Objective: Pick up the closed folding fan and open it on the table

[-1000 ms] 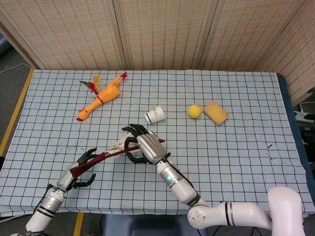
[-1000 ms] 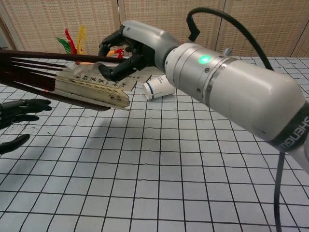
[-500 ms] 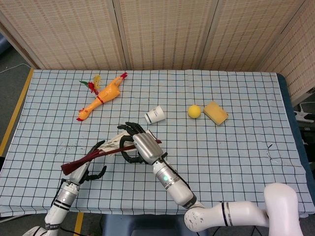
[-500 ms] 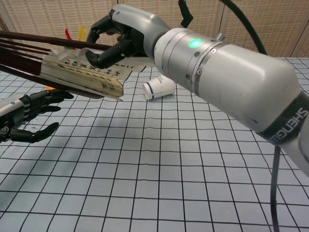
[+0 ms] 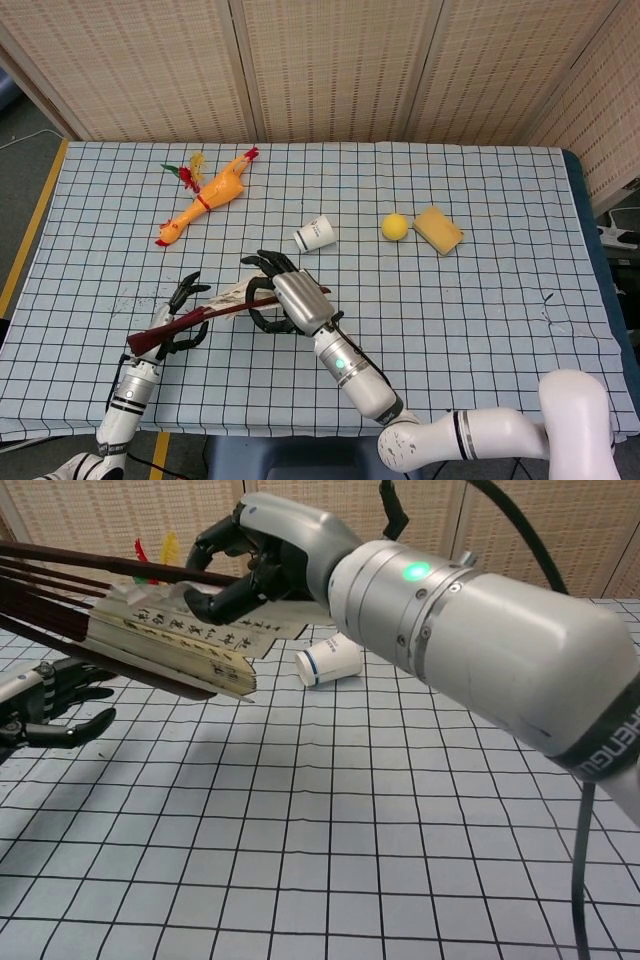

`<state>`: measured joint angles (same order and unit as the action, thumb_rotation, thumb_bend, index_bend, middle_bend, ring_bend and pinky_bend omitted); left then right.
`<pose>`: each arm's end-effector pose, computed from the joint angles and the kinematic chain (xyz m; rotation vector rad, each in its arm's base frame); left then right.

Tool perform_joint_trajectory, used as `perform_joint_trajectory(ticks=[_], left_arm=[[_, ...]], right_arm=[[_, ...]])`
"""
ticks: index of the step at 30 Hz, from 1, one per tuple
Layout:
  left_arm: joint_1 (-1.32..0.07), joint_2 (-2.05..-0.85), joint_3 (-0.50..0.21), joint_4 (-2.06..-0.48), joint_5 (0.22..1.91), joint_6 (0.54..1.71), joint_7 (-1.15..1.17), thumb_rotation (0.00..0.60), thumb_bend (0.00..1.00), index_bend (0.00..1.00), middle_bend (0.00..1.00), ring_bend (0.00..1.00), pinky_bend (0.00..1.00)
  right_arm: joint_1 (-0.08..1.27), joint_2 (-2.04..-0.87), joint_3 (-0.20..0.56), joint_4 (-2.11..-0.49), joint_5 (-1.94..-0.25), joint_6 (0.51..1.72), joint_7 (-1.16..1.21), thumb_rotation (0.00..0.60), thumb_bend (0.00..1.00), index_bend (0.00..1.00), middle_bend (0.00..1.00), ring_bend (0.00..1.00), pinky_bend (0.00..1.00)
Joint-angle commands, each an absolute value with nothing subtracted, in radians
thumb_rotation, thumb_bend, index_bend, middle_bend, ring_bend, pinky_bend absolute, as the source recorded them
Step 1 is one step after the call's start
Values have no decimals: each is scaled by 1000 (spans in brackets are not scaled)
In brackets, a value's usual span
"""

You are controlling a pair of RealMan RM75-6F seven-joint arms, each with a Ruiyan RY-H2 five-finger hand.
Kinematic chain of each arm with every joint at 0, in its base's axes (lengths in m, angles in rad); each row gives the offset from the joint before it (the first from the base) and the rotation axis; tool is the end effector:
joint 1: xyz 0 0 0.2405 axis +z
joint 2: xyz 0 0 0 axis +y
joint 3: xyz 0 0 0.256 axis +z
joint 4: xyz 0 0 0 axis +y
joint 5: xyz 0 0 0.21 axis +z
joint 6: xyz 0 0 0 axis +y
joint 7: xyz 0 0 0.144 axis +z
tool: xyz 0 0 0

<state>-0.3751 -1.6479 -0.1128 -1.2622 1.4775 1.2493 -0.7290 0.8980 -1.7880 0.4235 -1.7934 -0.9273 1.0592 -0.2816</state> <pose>-0.2454 0.2709 -0.0082 -1.2280 -1.6703 -1.5722 0.0321 -0.2981 -0.0352 1.7527 -1.4801 1.5279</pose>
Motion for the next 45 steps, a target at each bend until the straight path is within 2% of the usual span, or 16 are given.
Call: perform_joint_trajectory(ticks=[1,12,15,19,23,25,33,37,40,45], left_arm=[[-386,-1644,-123,-1271,1467,1238,-733,600,451,53,0,0,85],[-396,-1634,-102,-1299,1507,1252,-796,600,450,37,0,0,84],[-404,-1648,-117,-1254,1491,1250,-753,600,450,0,0,0,84],[-414,-1677,-139,-1177,1444,1219,-735,600,450,0,0,0,84],[-413,-1673,-132,-1190,1450,1212,-802,600,448,27,0,0,84],[-411,-1669,-124,-1209,1470,1228,-810,600,446,56,0,0,84],[-408,-1651,-126,-1293,1487,1267,-814,600,441,290,0,0,84],[-402,-1650,-135,-1305,1465,1268,-809,600,445,472,14,0,88],[-400,-1654,-139,-1301,1452,1266,-797,600,451,583,72,0,95],[-401,-1659,-146,-1291,1442,1265,-776,600,457,611,113,0,99]], right_arm=[[899,-1789,421,-1791,-927,1062,-275,600,589,802,120,0,23],[919,-1807,410,-1764,-924,1068,-270,600,589,801,119,0,23],[912,-1800,403,-1769,-925,1068,-257,600,589,801,119,0,24],[899,-1779,396,-1774,-934,1074,-249,600,589,801,119,0,23],[898,-1768,398,-1767,-932,1069,-239,600,589,801,119,0,23],[903,-1772,401,-1761,-929,1066,-237,600,589,801,119,0,23],[923,-1797,400,-1749,-935,1069,-243,600,590,801,119,0,24],[924,-1798,401,-1753,-937,1074,-240,600,589,798,120,0,23],[922,-1794,402,-1759,-941,1077,-237,600,589,797,119,0,23],[915,-1778,403,-1773,-947,1081,-228,600,589,794,119,0,24]])
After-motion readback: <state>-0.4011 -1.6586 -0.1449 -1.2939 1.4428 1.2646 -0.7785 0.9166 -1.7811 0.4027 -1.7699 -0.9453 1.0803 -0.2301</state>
